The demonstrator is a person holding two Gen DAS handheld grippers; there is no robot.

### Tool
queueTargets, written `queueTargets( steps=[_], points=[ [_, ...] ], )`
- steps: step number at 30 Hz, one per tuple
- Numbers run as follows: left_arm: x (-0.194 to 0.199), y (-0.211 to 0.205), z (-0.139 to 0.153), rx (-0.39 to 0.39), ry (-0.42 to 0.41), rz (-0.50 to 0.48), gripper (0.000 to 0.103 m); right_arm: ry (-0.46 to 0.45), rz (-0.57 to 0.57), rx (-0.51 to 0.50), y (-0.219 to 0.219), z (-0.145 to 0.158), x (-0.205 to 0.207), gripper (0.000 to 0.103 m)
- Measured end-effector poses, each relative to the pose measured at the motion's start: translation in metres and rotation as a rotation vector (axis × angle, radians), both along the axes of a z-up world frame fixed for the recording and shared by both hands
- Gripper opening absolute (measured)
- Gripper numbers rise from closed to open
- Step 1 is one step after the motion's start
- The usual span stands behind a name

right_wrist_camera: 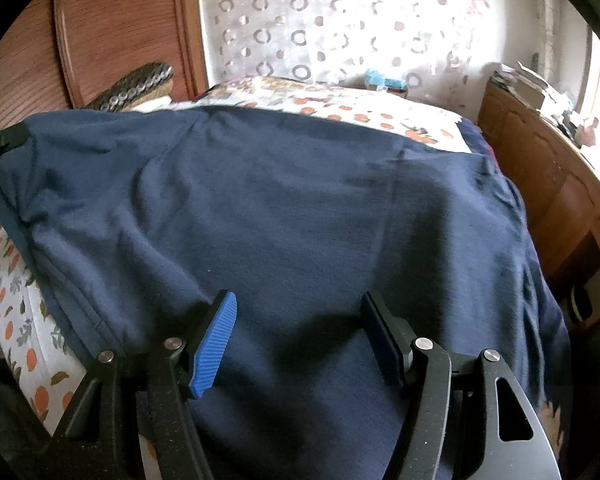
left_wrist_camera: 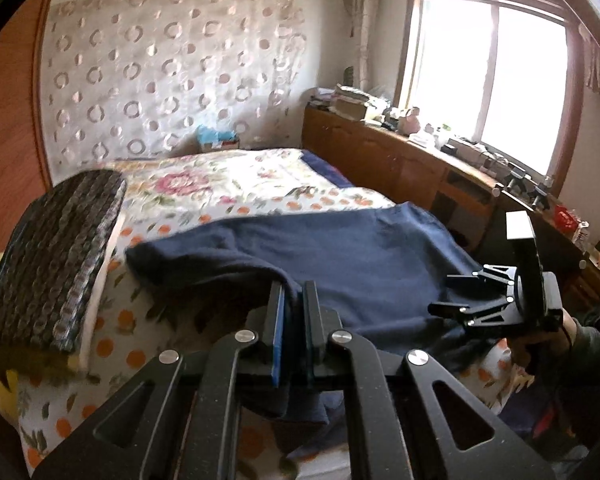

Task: Fold small clothes

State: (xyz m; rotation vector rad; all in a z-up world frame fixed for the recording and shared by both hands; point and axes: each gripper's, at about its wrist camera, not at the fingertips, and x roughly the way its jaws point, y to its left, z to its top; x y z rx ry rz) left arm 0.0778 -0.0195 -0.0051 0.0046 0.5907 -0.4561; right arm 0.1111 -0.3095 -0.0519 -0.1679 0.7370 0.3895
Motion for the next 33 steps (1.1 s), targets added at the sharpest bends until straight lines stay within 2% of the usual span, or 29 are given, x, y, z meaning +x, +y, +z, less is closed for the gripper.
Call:
queueTargets(
  steps=[6, 13, 15, 21, 26, 27, 28, 29, 33],
  points=[
    [0.012, -0.038, 0.019, -0.008, -0.026, -0.071, 0.008, -0.063, -0.046, 0.027, -0.032, 0.019, -0.033, 0.066],
    [0.022, -0.097, 0.037, -0.019, -0.027, -0.198, 0.008, -0.118, -0.117, 0.037, -0.061, 0.029, -0.074, 0.066],
    [0.024, -0.123, 0.041, 0.006, -0.026, -0.252, 0.008, -0.134, -0.134, 0.038, -0.066, 0.033, -0.082, 0.066],
    [0.017, -0.174, 0.05, 0.019, -0.025, -0.358, 0.008, -0.173, -0.193, 0.06, -0.081, 0.038, -0.107, 0.066],
    [0.005, -0.192, 0.055, 0.004, -0.018, -0.381, 0.008, -0.187, -0.217, 0.062, -0.078, 0.034, -0.12, 0.066],
    [0.003, -0.193, 0.054, -0.004, -0.012, -0.398, 0.011, -0.187, -0.22, 0.065, -0.077, 0.032, -0.122, 0.066],
    [0.002, -0.192, 0.053, -0.007, -0.001, -0.408, 0.02, -0.185, -0.221, 0.067, -0.076, 0.03, -0.123, 0.066],
    [0.003, -0.194, 0.052, -0.006, 0.004, -0.407, 0.034, -0.181, -0.221, 0.068, -0.074, 0.028, -0.124, 0.066],
    [0.001, -0.182, 0.051, 0.014, -0.021, -0.369, 0.05, -0.169, -0.216, 0.065, -0.067, 0.025, -0.125, 0.066]
  ],
)
